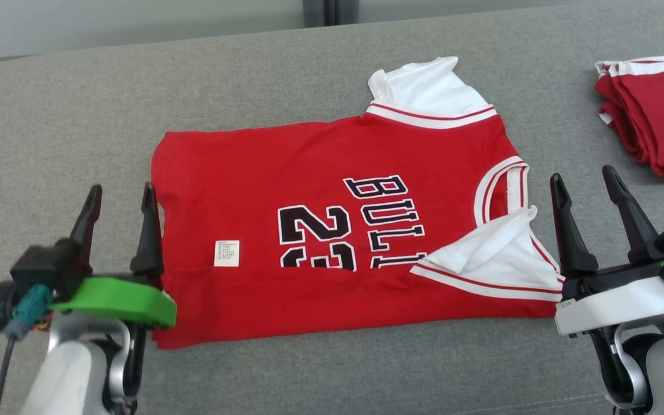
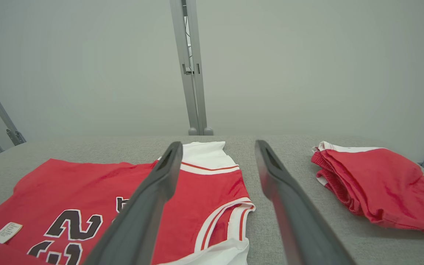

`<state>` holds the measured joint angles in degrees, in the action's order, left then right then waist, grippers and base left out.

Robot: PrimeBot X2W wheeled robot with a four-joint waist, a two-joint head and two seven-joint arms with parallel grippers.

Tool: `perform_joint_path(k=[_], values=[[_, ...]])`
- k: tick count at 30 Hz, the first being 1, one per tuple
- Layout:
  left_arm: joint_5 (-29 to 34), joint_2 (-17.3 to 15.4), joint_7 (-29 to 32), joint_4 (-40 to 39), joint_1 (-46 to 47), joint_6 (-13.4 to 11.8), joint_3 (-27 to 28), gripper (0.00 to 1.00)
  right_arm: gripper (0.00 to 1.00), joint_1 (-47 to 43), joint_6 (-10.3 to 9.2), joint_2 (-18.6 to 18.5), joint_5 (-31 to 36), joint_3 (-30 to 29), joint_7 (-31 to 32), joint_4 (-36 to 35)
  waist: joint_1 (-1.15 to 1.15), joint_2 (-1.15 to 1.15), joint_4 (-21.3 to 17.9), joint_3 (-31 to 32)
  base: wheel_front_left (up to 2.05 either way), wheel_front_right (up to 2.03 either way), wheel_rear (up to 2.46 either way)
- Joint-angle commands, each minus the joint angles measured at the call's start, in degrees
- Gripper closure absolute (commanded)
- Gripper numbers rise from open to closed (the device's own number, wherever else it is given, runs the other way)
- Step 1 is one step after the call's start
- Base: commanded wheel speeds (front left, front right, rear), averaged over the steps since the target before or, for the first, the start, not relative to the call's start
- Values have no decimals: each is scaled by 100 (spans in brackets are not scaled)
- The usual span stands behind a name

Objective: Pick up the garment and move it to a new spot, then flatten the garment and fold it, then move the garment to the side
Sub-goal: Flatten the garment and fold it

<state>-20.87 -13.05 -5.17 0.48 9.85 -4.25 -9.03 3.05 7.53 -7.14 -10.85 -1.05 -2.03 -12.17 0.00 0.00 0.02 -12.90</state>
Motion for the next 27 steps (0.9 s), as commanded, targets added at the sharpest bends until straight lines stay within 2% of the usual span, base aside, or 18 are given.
perform_joint_path(k=[1, 5, 12, 19, 20, 22, 27], values=[[-55, -82, 131, 143, 382, 94, 7, 0, 0, 132, -10, 0, -24, -10, 5, -33, 0, 0, 3, -251, 0, 0, 0], [-294, -164, 694, 823, 1336, 379, -65, 0, 0, 272, -10, 27, -63, 33, -28, -31, 0, 0, -68, -568, 0, 0, 0], [-711, -368, 1424, 2764, 2789, 925, -102, 0, 0, 563, -10, 61, -125, 174, -127, 132, 0, 0, -305, -1078, 0, 0, 0], [-981, -495, 1643, 4213, 3545, 1131, -297, 0, 0, 739, -10, 56, -183, 231, -236, 380, 0, 0, -469, -1340, 0, 0, 0], [-1016, -509, 1609, 4367, 3625, 1147, -319, 20, 0, 782, -10, 38, -204, 222, -253, 435, 0, 0, -478, -1356, 0, 0, 0], [-1094, -504, 1537, 4589, 3694, 1170, -377, 100, 0, 881, -10, -1, -246, 210, -286, 549, 0, 0, -480, -1364, 0, 0, 0], [-1237, -515, 1195, 4805, 3838, 1167, -582, 100, 0, 1483, -10, -224, -455, 231, -375, 1054, 0, 0, -429, -1319, 0, 0, 0]])
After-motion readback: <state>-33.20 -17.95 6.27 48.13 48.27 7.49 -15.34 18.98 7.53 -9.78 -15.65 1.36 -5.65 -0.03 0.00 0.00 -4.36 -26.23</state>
